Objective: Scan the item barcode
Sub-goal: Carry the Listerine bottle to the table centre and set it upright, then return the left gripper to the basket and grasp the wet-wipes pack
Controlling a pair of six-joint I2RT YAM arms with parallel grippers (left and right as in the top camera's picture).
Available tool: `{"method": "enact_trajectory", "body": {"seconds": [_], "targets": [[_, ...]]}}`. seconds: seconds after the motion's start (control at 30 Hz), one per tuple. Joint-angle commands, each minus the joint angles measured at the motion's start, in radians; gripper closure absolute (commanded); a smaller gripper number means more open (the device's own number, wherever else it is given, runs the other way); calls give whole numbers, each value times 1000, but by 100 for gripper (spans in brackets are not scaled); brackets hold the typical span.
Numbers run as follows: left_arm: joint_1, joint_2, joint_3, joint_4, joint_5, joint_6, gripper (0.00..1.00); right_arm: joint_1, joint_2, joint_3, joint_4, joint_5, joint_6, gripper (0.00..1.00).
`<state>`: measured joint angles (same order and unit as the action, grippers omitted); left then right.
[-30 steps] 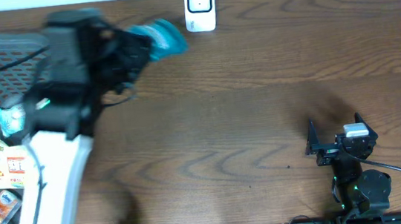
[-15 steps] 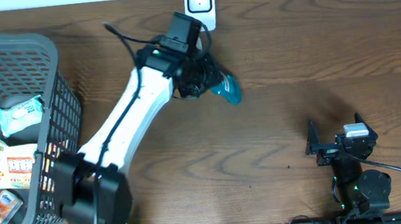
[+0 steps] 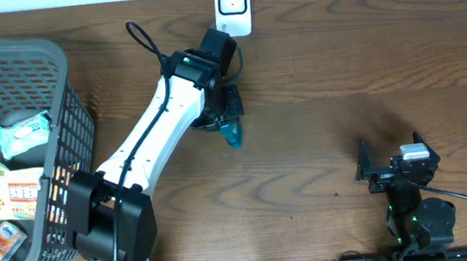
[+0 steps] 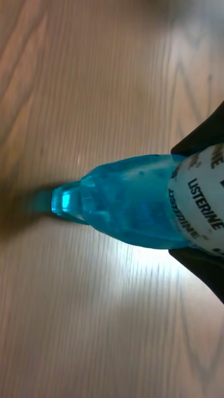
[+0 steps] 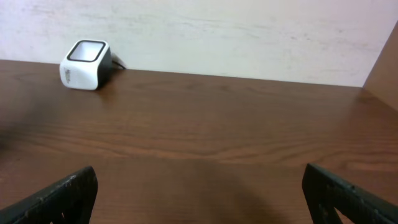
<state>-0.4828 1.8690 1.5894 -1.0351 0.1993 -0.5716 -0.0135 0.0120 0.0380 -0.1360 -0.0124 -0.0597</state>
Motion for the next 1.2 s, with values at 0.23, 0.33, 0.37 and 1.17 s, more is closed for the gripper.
{"method": "enact_trajectory", "body": {"seconds": [0.23,0.33,0.37,1.17], "targets": [[2,-19,19,-26,-160,34,83,7,-5,-4,2,-5,-9,1],[2,-19,19,-27,-167,45,73,7,-5,-5,2,-5,-8,1],[2,-19,19,-27,-167,45,71,7,-5,-5,2,-5,-9,1],[194,-224,537,-277,-427,126,2,7,-5,-4,2,-5,-9,1]]}}
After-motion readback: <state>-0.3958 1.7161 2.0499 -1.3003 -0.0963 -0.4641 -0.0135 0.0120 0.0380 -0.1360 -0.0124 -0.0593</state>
